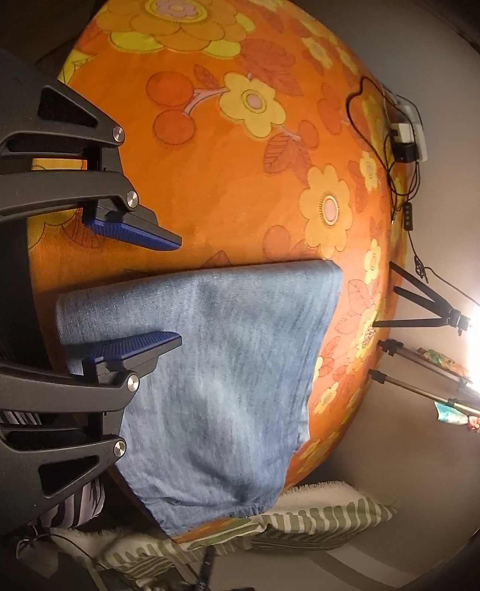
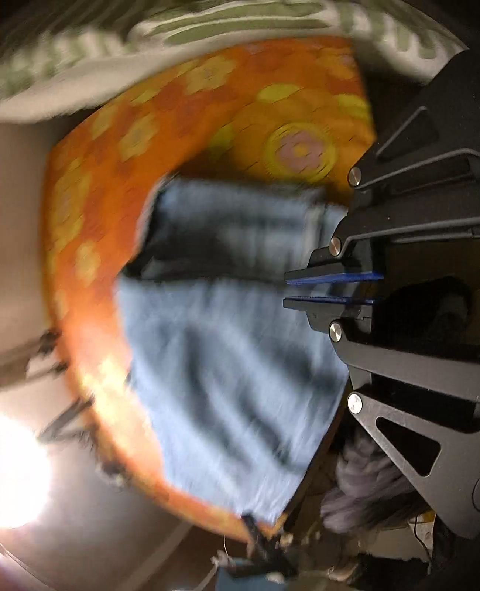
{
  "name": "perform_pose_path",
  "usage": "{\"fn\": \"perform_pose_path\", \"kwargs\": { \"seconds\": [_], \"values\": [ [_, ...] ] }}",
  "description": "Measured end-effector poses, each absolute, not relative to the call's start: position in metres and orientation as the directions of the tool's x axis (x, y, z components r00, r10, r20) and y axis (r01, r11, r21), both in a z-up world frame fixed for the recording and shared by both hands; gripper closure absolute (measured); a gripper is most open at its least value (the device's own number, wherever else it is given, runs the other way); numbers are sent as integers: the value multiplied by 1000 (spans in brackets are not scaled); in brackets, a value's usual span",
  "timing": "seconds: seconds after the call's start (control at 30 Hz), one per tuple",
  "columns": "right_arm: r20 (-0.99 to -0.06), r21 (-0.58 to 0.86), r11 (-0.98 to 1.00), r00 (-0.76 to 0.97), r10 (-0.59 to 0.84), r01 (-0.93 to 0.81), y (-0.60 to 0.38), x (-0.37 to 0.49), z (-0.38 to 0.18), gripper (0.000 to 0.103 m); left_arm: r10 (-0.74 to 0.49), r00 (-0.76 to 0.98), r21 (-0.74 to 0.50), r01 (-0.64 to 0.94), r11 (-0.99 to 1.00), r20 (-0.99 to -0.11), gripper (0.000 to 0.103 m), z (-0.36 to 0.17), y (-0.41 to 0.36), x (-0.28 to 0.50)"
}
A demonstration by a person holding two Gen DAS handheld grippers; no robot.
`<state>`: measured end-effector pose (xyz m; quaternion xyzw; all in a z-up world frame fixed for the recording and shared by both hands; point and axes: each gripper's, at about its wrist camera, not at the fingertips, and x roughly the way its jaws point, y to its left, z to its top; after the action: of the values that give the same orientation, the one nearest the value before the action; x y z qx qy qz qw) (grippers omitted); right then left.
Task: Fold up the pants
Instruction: 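Open the right gripper to release the folded jeans and withdraw both tools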
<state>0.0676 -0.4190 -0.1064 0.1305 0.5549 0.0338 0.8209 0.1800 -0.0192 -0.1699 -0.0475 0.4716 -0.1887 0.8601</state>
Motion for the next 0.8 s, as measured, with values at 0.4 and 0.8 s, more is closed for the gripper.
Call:
{"fn": "perform_pose_path", "kwargs": {
  "seconds": [0.4,0.8],
  "values": [
    [-840,286,919,391,376,-270,-234,172,-60,65,-422,471,-351,235,906,-775,59,-179,-9,165],
    [-859,371,880,252,447,-297,-97,267,-103,65,-459,513,-428,186,885,-726,61,-183,-3,159]
  ]
}}
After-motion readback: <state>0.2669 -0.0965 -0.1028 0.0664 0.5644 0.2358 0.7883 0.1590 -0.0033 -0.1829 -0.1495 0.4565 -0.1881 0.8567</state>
